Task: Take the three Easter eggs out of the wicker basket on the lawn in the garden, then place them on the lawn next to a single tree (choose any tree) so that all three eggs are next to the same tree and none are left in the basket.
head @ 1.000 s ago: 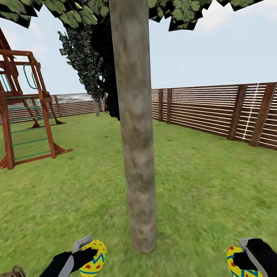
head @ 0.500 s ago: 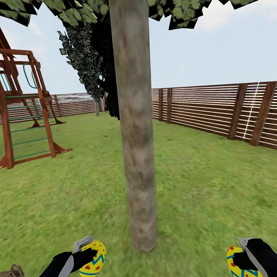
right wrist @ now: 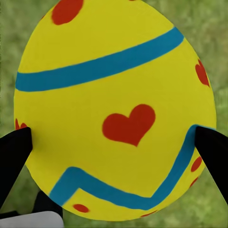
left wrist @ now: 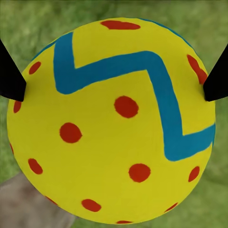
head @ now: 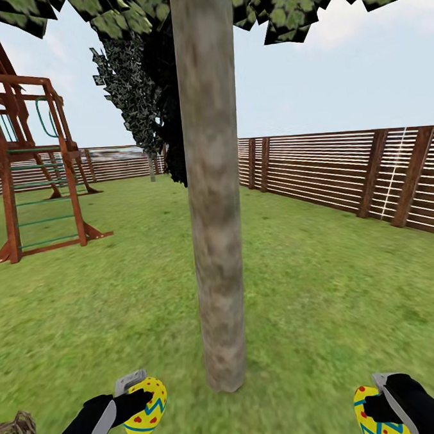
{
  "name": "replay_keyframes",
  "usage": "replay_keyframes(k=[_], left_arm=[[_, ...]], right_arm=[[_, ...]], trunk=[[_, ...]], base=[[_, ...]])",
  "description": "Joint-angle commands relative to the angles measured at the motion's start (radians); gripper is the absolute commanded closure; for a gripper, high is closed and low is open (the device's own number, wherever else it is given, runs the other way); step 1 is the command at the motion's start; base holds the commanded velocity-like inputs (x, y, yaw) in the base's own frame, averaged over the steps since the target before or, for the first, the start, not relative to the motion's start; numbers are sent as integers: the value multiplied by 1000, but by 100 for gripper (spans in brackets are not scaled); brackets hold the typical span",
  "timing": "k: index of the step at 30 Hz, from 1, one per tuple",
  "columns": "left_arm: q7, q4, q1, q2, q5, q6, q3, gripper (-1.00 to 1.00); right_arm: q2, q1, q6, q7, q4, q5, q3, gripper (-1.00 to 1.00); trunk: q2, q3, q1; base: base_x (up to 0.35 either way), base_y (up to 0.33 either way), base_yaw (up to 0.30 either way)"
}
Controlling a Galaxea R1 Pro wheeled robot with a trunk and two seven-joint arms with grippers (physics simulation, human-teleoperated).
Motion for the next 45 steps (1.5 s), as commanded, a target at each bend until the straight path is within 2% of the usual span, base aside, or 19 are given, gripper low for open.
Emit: replay_keyframes(k=[1,29,45], left_arm=[[-6,-1,0,-1,2,7,6,100],[-6,-1,0,-1,2,7,5,100],[-6,1,0,-10,1,7,4,100]], right_arm=[[0,0,4,1,-1,-4,0,100],[0,0,4,1,-1,-4,1,100],[0,0,4,1,-1,-4,3,100]], trunk=[[-8,-4,4],[-204,-92,111],[-316,-142,173]], base=[[0,0,0],[0,0,0],[0,0,0]])
